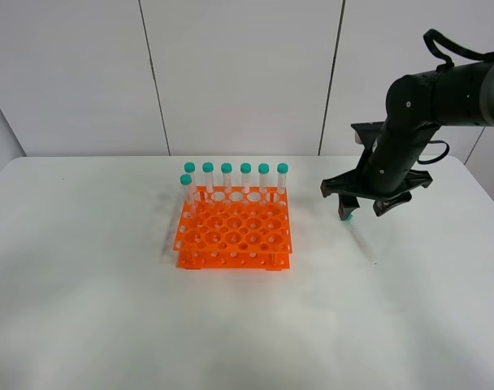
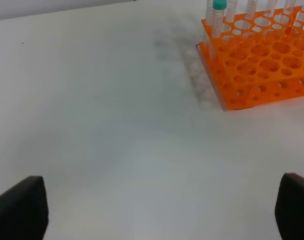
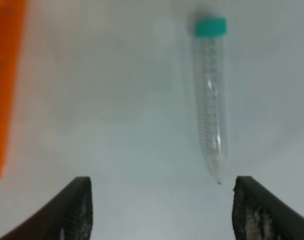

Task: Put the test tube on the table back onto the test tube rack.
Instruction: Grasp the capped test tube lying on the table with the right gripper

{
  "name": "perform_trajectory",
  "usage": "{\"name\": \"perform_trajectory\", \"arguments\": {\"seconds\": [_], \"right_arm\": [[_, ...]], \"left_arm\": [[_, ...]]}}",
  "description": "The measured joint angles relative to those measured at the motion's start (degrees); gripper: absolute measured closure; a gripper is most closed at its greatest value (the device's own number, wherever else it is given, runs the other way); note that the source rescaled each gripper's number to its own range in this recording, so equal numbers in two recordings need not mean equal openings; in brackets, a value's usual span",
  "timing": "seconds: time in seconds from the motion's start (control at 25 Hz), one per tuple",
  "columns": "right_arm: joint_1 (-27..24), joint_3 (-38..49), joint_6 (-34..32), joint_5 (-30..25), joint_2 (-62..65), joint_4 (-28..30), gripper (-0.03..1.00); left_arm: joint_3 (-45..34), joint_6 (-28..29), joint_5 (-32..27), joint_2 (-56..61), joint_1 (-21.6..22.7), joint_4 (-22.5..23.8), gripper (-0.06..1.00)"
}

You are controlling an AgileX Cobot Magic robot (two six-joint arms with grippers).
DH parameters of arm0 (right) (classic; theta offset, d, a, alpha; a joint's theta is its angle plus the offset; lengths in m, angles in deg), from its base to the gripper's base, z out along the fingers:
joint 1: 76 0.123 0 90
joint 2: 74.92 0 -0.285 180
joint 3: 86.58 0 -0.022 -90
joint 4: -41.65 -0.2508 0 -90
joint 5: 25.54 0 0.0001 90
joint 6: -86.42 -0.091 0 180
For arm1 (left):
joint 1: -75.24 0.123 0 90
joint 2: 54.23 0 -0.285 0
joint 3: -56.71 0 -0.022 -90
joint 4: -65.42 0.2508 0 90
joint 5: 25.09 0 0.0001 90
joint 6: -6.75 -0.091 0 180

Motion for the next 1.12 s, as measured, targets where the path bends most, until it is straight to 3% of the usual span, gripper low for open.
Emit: {"name": "perform_trajectory", "arguments": {"seconds": [0.36,0.68,1.12], "right_arm": [[-5.72,-0.11,4.97,-1.31,-1.86,-0.14,0.19],[-5.89,-0.19,7.39,-2.54,-6.55,-1.25,0.19],[-5.89,-1.57,8.92,1.94,-11.34,-2.57,0.19]], "left_arm": [[0.0,0.0,-0.02,0.0,0.0,0.0,-0.05],[0.0,0.0,-0.02,0.0,0.0,0.0,-0.05],[0.0,0.0,-0.02,0.0,0.0,0.0,-0.05]]}}
